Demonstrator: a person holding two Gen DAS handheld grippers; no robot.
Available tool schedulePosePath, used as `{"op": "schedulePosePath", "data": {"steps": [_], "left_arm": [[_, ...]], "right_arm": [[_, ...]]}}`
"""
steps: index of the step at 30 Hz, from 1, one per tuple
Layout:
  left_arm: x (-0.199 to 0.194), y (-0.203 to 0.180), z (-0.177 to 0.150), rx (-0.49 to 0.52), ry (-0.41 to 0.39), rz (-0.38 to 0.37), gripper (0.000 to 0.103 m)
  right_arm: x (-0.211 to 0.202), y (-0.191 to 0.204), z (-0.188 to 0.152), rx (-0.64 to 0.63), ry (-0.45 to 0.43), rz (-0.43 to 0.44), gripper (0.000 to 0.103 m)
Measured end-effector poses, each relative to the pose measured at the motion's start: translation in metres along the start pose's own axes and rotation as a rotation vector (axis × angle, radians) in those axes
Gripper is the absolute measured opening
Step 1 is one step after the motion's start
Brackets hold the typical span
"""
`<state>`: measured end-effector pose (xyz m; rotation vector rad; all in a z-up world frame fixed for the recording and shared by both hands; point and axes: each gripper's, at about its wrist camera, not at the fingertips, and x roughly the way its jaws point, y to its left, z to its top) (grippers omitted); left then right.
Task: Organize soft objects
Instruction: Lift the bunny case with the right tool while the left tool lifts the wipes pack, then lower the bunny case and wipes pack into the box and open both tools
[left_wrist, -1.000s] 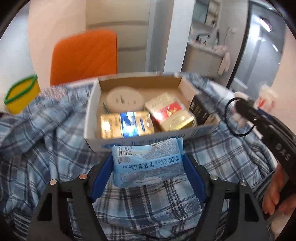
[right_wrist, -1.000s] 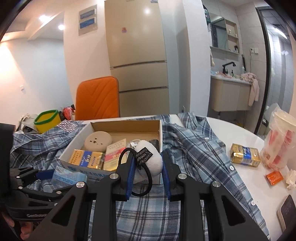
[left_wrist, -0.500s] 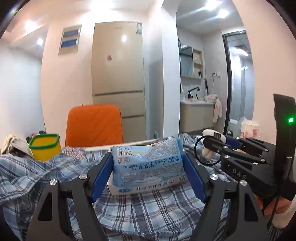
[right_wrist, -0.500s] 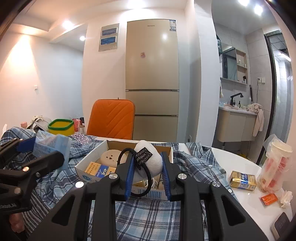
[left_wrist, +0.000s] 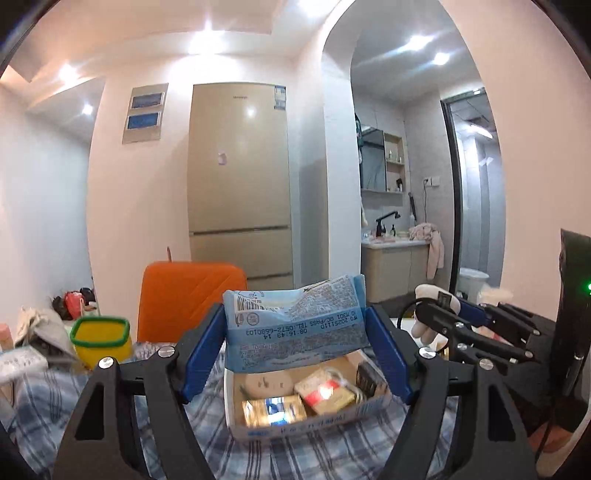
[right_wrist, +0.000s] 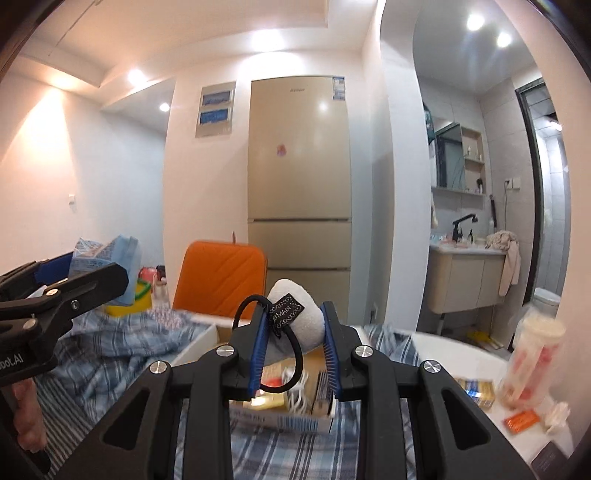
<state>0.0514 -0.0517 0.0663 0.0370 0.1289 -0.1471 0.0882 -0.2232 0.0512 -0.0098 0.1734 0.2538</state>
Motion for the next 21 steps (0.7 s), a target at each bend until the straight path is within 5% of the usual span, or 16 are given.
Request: {"op": "schedulePosePath", "data": {"steps": [12,16,21], "left_arm": [[0.029,0.011,0.037,-0.025,-0.178,0.02,0.075],[0.049,0.015,0.023,-0.015,-0.124,0.018,0.075],[0.085,0.022,0.005,-0.026,0.037,0.025,0.075]], "right_arm": [[0.059,-0.01,0.05,0.076,-0.033,-0.065,0.028],[0.079,-0.01,0.037,0.061,-0.013,-0.063,0.028],[0.114,-0.01,0.011,0.038,0.13,-0.083,0.028]]}}
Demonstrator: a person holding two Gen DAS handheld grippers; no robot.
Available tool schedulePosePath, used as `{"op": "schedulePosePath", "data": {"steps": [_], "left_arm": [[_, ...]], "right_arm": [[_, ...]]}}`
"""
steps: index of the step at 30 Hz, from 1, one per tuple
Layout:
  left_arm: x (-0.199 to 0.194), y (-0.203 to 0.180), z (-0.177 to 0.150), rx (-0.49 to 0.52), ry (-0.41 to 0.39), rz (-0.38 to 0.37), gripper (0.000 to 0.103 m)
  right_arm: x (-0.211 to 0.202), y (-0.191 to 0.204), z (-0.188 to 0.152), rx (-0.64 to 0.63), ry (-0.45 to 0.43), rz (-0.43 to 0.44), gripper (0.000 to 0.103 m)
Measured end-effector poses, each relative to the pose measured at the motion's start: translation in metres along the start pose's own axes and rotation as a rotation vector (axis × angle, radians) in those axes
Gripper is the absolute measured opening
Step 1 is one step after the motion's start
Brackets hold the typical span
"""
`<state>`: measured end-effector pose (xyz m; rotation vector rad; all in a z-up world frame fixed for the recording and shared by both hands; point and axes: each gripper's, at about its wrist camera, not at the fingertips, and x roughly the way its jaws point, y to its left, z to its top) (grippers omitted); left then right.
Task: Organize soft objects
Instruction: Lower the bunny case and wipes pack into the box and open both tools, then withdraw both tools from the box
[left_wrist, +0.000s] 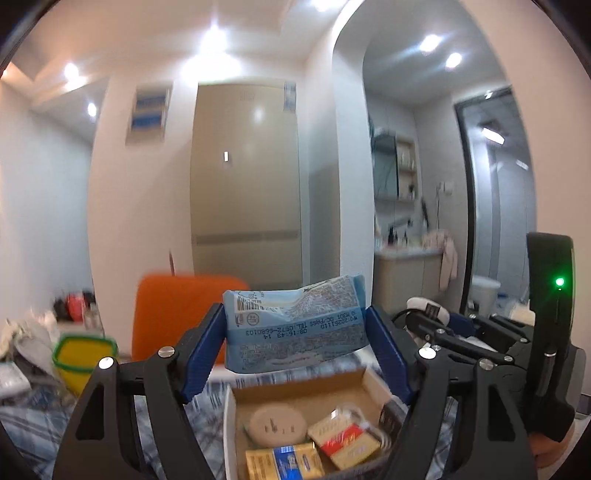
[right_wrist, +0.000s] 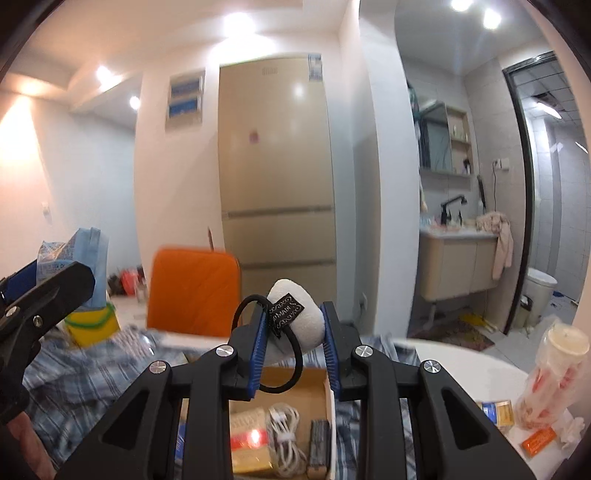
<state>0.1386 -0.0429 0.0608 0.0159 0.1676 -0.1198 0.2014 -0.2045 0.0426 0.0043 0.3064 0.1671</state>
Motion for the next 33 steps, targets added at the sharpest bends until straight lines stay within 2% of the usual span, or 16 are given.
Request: {"op": "schedulePosePath", "data": {"steps": [3,4,6,8,12,18,20,21,22,23,25,33], "left_arm": [[0.042,0.005,-0.014,-0.015,0.213,-0.007,0.075],[0.052,0.009,-0.021,-0.031,0.257,-0.013,0.075],[0.069,0.012,-0.034,-0.027,0.319,0.017,0.075],[0.083,0.015,-0.046,-0.035,0.378,0.007,0.075],[0.098,0.016,-0.064,-0.058,0.454,0.001,0.075],[0.098,0.014,-0.068,-0.033,0.469,0.005,0.075],[0.095,0.011,-0.068,-0.019,0.452,0.012,0.08],[0.093,0.01,-0.067,-0.019,0.443,0.004,0.087],[0.093,0.011,-0.067,-0.022,0.439,0.001,0.093],[0.093,0.013,-0.066,-0.024,0.44,0.005,0.095],[0.093,0.015,-0.064,-0.029,0.435,0.01,0.098],[0.077,0.021,-0.051,-0.046,0.371,0.029,0.098]], "right_arm": [[0.024,0.002,-0.012,-0.031,0.104,-0.008,0.028],[0.032,0.004,-0.017,-0.059,0.142,-0.026,0.028],[0.046,0.006,-0.029,-0.081,0.213,-0.007,0.028],[0.059,0.004,-0.039,-0.063,0.285,0.032,0.028],[0.074,0.006,-0.053,-0.1,0.35,0.037,0.028],[0.081,0.006,-0.061,-0.103,0.377,0.064,0.028],[0.08,0.006,-0.061,-0.103,0.37,0.068,0.03],[0.078,0.005,-0.061,-0.103,0.368,0.065,0.038],[0.078,0.005,-0.06,-0.104,0.366,0.063,0.053],[0.077,0.005,-0.06,-0.105,0.359,0.06,0.058],[0.077,0.003,-0.059,-0.109,0.352,0.051,0.059],[0.066,0.002,-0.052,-0.107,0.313,0.037,0.059]]}}
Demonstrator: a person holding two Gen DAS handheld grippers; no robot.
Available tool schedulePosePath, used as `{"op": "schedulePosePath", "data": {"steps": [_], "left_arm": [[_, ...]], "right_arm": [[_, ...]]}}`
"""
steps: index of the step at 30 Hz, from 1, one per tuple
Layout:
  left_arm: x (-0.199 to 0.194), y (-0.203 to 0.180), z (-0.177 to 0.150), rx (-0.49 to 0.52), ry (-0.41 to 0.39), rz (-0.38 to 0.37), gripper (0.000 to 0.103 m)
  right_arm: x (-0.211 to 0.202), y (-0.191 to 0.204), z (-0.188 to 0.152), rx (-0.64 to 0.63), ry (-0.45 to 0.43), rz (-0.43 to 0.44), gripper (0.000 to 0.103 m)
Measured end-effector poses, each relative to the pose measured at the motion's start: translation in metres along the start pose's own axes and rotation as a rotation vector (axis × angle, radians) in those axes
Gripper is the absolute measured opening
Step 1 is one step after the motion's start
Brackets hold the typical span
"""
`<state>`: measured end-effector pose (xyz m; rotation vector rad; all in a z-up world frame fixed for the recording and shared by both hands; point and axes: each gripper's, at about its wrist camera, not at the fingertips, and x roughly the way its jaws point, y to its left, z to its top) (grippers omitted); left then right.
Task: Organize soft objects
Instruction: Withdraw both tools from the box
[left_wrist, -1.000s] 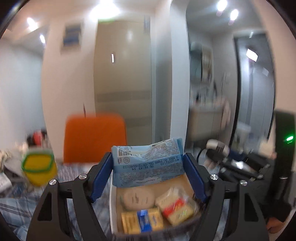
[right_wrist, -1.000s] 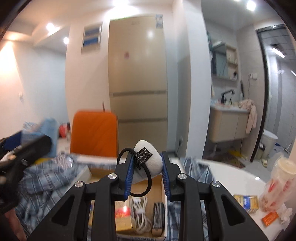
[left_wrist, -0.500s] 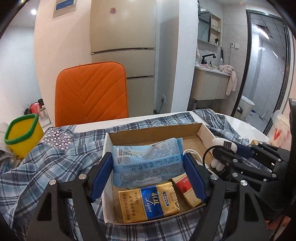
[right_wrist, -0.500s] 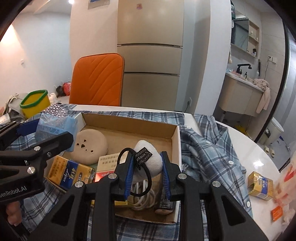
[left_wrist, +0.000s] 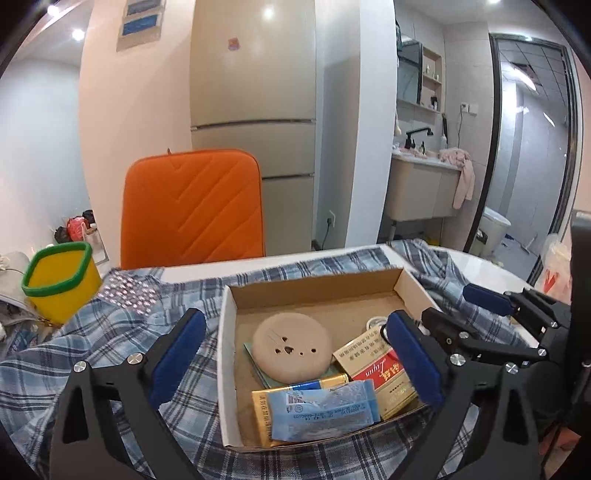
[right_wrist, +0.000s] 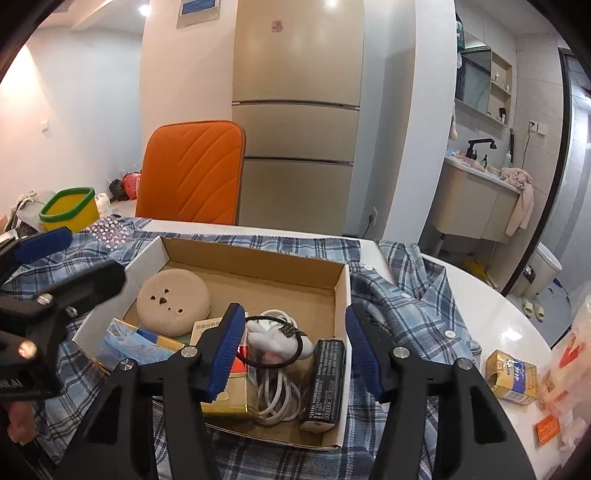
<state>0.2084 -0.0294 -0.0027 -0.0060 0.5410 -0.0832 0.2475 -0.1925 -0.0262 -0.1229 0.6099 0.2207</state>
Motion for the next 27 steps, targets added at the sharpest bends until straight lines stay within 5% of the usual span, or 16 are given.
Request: {"op": "schedulePosePath", "data": {"steps": [12,23,24,27], "left_arm": [[-0.116,-0.008,0.011,0.003,-0.253,-0.014,0.098],[-0.225,-0.001,0.011,0.014,-0.534,0.063,0.103],[-0.234,0.002,0.008,0.001,-0.565,0.055,0.103],[-0.251,0.005,0.005,0.005,-0.593,0.034,0.103]], "right_arm": [[-0.1,-0.006,0.014,0.023,-0.19,-0.045,0.059],[-0.23,-0.006,0.014,0.045,-0.5,-0.043,0.093],[-0.239,-0.005,0.012,0.046,-0.521,-0.044,0.102],[-0.263,0.001,0.002,0.035,-0.572,-0.05,0.103]]}}
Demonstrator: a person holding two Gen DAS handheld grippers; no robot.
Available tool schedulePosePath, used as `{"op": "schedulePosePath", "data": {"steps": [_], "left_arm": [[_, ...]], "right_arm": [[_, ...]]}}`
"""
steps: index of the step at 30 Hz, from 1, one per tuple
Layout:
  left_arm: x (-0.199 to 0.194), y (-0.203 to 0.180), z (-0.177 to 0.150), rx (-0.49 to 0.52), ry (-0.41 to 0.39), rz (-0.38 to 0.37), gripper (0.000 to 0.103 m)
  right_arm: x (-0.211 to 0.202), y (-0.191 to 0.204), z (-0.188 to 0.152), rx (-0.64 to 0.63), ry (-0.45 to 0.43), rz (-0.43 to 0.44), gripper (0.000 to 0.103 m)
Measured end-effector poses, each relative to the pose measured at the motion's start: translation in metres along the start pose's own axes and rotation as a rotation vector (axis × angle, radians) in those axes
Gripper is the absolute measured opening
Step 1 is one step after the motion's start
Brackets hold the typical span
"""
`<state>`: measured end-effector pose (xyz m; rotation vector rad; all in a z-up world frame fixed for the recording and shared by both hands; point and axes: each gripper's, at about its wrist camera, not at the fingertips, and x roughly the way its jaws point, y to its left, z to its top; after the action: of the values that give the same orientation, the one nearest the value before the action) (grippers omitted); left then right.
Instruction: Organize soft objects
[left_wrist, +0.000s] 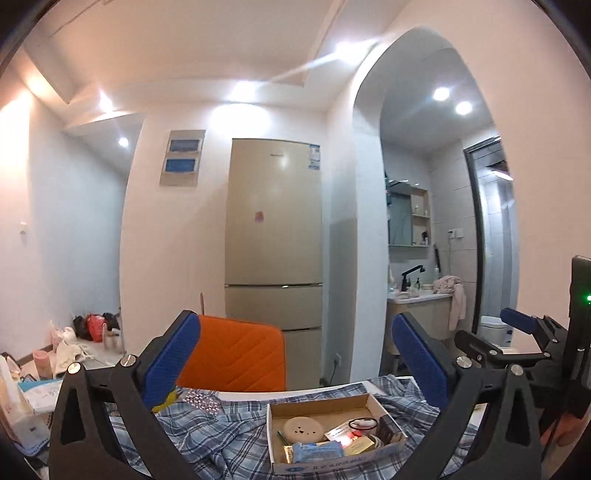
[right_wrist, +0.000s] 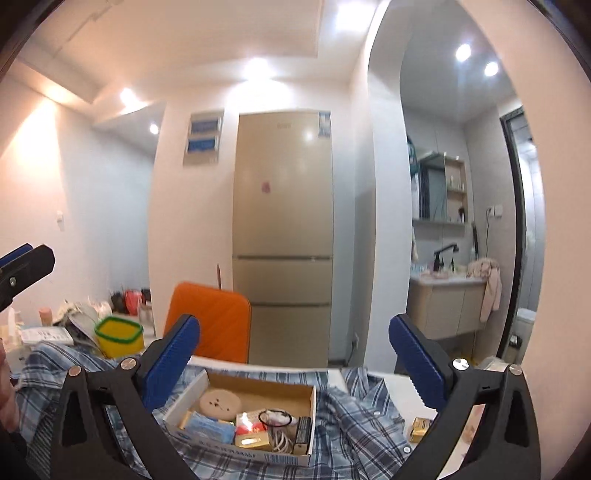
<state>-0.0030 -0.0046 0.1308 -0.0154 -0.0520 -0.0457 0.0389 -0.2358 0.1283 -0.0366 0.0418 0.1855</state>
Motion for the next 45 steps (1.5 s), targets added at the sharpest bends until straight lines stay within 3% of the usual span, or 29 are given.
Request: {"op": "schedulePosePath", "data": {"steps": [10,21,30,34,41,45], "left_arm": [[-0.028,-0.011,-0.007,0.051,-0.016,-0.039,0.103],[-0.023,-0.018,-0.074,0.077,0.103,-0.028,0.103],[-0.015,-0.018,-0.123,0.1,0.129,-0.014,0.103],[-0.02,-0.009,-0.125,0.048,0.108,-0.007,0.103],[-0.021,-0.023,-0.129,0.12,0.1,0.004,0.103],[-0.019,-0.019,-0.129,0.103,0.108,0.011,0.103]], "right_arm": [[-0.036,0.01,-0.004,0.005,-0.037,0.013,0.103],[-0.035,0.01,-0.059,0.027,0.023,-0.003,0.103],[-0.032,0.018,-0.103,-0.013,0.048,-0.025,0.103],[-0.039,0.021,-0.112,-0.02,0.027,-0.055,0.103],[-0.037,0.022,-0.114,-0.026,0.035,-0.038,0.103],[-0.037,0.017,-0.114,-0.004,0.038,-0.035,0.103]]}}
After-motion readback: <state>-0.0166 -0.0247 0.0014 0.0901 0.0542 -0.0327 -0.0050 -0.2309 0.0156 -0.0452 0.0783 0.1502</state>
